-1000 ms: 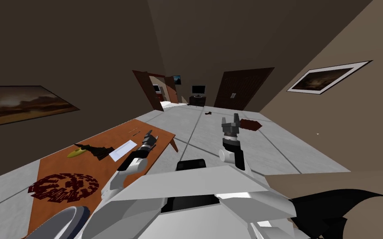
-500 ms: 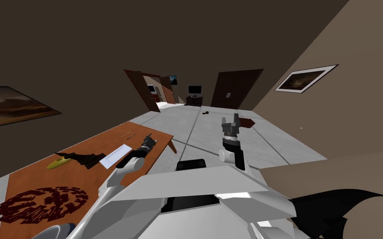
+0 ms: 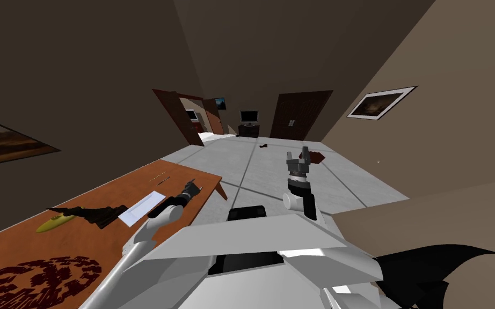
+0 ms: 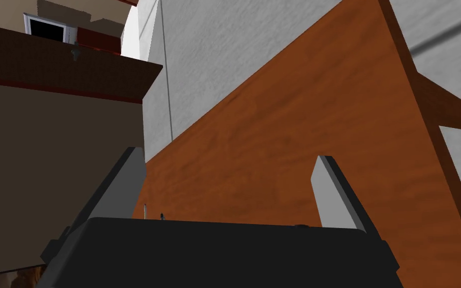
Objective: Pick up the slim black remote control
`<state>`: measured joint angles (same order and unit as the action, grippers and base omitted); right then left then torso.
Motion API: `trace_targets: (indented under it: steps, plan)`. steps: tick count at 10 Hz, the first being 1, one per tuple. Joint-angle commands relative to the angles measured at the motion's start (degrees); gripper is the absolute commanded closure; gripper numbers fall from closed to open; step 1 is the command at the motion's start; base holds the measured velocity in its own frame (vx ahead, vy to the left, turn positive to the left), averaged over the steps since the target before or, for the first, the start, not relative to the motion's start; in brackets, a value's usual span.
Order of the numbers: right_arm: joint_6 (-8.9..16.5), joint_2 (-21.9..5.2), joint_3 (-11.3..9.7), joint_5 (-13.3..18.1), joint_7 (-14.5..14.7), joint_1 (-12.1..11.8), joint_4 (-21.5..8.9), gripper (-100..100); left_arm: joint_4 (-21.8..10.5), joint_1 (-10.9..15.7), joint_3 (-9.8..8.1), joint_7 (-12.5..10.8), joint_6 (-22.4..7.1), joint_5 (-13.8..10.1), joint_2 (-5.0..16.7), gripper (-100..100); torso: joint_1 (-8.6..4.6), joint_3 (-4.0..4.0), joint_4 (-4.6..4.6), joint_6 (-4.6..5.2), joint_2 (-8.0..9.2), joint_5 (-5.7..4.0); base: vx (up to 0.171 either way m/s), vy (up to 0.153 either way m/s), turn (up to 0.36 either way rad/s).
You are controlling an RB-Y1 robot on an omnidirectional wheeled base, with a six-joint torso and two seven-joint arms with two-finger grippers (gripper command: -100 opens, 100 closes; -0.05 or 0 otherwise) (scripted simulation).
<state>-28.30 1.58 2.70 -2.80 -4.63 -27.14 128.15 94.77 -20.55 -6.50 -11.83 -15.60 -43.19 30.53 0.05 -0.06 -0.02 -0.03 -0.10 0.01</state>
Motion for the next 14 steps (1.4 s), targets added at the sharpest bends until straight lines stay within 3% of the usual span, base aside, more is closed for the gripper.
trace_targets:
  steps: [1,2,3,4,7,8,9,10,11,13,14]
  plan:
    - [0.0,0.0,0.0,0.0,0.0,0.0,0.0,0,-1.78,0.24,-0.04,-0.67,-1.5,-2.65,1.76,-100,0.0,0.0,0.0,0.0,0.0,0.0,0.027,0.006,-0.043]
    - [0.0,0.0,0.0,0.0,0.0,0.0,0.0,0,-4.22,0.56,0.1,-1.35,-3.81,-4.56,3.17,-100,0.01,0.0,0.0,-0.02,-0.01,-0.01,0.033,0.007,-0.088]
    - [0.0,0.0,0.0,0.0,0.0,0.0,0.0,0,-4.64,0.56,0.1,-1.35,-3.81,-5.46,3.17,-100,0.02,-0.02,0.0,0.0,-0.03,0.0,0.028,0.013,-0.041]
    - [0.0,0.0,0.0,0.0,0.0,0.0,0.0,0,-6.99,0.86,0.31,-1.96,-6.07,-7.61,4.54,-100,0.02,-0.01,0.0,-0.02,-0.02,0.0,0.041,0.015,-0.068]
    - [0.0,0.0,0.0,0.0,0.0,0.0,0.0,0,-10.43,1.13,0.58,-2.49,-8.26,-11.05,5.87,-100,0.06,-0.04,-0.01,0.0,-0.08,0.01,0.038,0.018,-0.039]
    - [0.0,0.0,0.01,0.0,0.0,-0.01,0.0,0,-13.15,1.39,0.9,-2.95,-10.37,-13.32,7.15,-100,0.05,-0.04,-0.01,-0.02,-0.06,0.01,0.047,0.031,-0.05]
    - [0.0,0.0,0.01,0.0,0.0,-0.01,0.0,0,-13.33,1.39,0.9,-2.95,-10.37,-13.8,7.15,-100,0.1,-0.04,-0.02,-0.02,-0.07,0.02,0.046,0.032,-0.023]
    - [0.0,0.0,0.01,0.0,0.0,-0.01,0.0,0,-16.06,1.62,1.27,-3.34,-12.27,-16.47,8.37,-100,0.09,-0.04,-0.02,-0.02,-0.07,0.02,0.058,0.036,-0.036]
    - [0.0,0.0,0.01,0.0,0.0,-0.01,0.0,0,-16.19,1.62,1.27,-3.34,-12.41,-16.5,8.37,-100,0.11,-0.07,-0.02,-0.01,-0.12,0.01,0.05,0.029,-0.022]
    - [0.0,0.0,0.01,0.0,0.0,-0.01,0.0,0,-20.48,2.0,2.12,-3.95,-16.14,-20.57,10.58,-100,0.11,-0.07,-0.02,-0.02,-0.12,0.02,0.068,0.042,-0.032]
    - [0.0,-0.01,0.01,0.0,0.0,-0.01,0.0,0,-21.77,2.0,2.12,-3.95,-16.23,-21.68,10.58,-100,0.15,-0.11,-0.04,-0.02,-0.19,0.03,0.067,0.041,-0.019]
